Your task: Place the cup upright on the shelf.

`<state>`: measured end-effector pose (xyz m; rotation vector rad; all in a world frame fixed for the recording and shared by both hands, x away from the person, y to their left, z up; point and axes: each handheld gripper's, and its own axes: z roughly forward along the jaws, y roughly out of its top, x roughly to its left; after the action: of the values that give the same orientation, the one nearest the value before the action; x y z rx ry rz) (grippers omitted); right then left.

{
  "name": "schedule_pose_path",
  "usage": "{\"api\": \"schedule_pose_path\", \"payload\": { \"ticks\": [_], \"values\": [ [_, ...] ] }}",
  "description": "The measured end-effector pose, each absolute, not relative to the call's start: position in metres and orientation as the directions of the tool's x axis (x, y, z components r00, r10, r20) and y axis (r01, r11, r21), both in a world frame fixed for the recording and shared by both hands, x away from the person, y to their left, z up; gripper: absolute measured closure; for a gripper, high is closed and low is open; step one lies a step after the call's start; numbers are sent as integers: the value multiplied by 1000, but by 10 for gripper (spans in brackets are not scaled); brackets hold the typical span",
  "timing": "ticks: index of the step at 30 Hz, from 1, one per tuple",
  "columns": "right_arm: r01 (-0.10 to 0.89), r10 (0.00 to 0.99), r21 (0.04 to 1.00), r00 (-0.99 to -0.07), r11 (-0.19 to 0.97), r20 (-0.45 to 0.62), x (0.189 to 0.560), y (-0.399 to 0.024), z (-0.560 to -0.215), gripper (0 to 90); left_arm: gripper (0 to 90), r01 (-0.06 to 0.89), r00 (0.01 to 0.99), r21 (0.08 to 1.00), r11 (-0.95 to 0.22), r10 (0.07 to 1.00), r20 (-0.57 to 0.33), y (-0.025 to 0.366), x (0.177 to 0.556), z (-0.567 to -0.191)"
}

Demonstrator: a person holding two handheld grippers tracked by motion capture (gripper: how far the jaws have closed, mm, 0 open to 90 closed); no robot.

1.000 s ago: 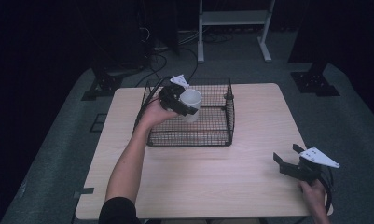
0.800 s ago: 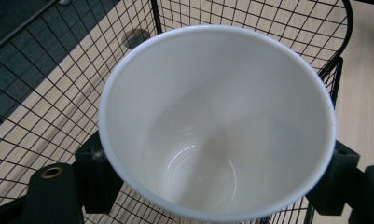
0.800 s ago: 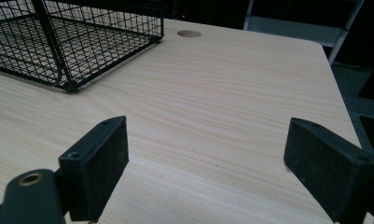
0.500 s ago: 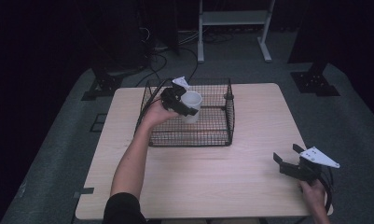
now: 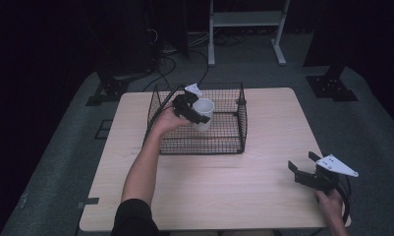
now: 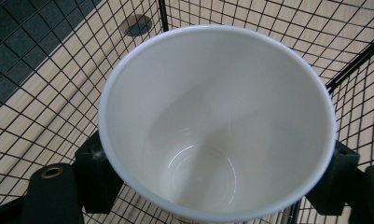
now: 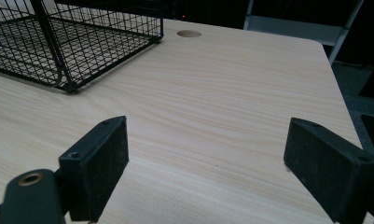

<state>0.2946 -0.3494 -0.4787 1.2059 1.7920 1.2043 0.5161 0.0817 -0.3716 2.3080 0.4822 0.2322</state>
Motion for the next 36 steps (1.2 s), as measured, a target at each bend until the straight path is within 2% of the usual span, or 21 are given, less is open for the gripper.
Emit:
{"api": "schedule_pose_path", "payload": {
  "ticks": [36],
  "values": [
    [326, 931, 933, -364, 155, -27, 294, -349, -479, 131, 207, 309, 913, 676, -669, 409, -13, 69, 529, -399]
  ]
}}
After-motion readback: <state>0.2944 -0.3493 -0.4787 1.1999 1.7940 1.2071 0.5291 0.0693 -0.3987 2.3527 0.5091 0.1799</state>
